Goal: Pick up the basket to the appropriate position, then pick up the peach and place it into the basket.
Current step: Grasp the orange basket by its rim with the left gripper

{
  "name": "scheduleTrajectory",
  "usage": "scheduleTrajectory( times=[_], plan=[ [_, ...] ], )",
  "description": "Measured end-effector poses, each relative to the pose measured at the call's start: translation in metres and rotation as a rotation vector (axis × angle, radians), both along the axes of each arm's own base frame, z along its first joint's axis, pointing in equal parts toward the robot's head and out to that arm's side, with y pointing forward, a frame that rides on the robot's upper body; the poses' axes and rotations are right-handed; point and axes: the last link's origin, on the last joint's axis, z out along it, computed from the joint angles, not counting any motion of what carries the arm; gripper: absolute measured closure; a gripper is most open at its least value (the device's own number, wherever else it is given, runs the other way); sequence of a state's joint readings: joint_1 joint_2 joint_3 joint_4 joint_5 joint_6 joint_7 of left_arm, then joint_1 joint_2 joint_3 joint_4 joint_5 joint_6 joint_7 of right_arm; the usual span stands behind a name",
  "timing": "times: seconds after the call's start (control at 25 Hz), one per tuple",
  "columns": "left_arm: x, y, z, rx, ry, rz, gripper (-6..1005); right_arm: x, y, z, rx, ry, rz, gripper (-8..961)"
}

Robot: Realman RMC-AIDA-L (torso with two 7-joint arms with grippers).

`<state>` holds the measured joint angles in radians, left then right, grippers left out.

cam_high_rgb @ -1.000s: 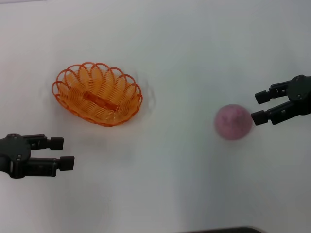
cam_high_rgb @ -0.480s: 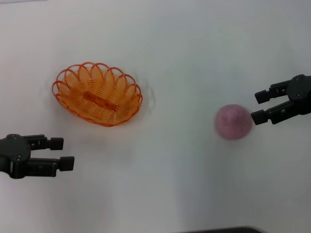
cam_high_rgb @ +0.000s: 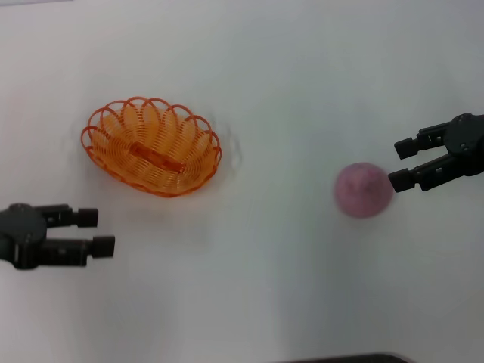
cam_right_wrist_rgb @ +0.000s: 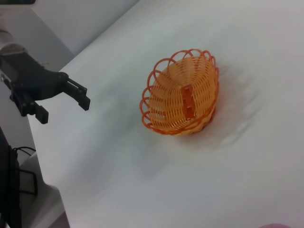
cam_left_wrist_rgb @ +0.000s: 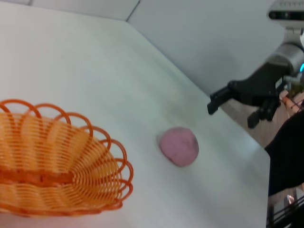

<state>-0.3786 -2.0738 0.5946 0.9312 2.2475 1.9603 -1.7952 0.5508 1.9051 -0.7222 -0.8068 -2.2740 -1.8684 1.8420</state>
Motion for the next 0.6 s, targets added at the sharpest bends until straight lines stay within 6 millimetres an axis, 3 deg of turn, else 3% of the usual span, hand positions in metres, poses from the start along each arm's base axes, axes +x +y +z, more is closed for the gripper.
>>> scheduleTrajectory(
  times=[0.32, 0.44, 0.6],
  plan=[
    [0.022, 0.031, 0.026, 0.151, -0.153, 0.057, 200, -0.001, 0.001, 0.0, 0.002, 0.0, 0.002, -6],
    [0.036, 0.055, 0.041, 0.227, -0.214, 0.095, 206, -0.002, 0.002, -0.002, 0.002, 0.001, 0.005, -5],
    [0.05, 0.084, 0.049, 0.257, -0.152, 0.147, 215, -0.003, 0.003, -0.002, 0.001, 0.002, 0.006, -5]
  ],
)
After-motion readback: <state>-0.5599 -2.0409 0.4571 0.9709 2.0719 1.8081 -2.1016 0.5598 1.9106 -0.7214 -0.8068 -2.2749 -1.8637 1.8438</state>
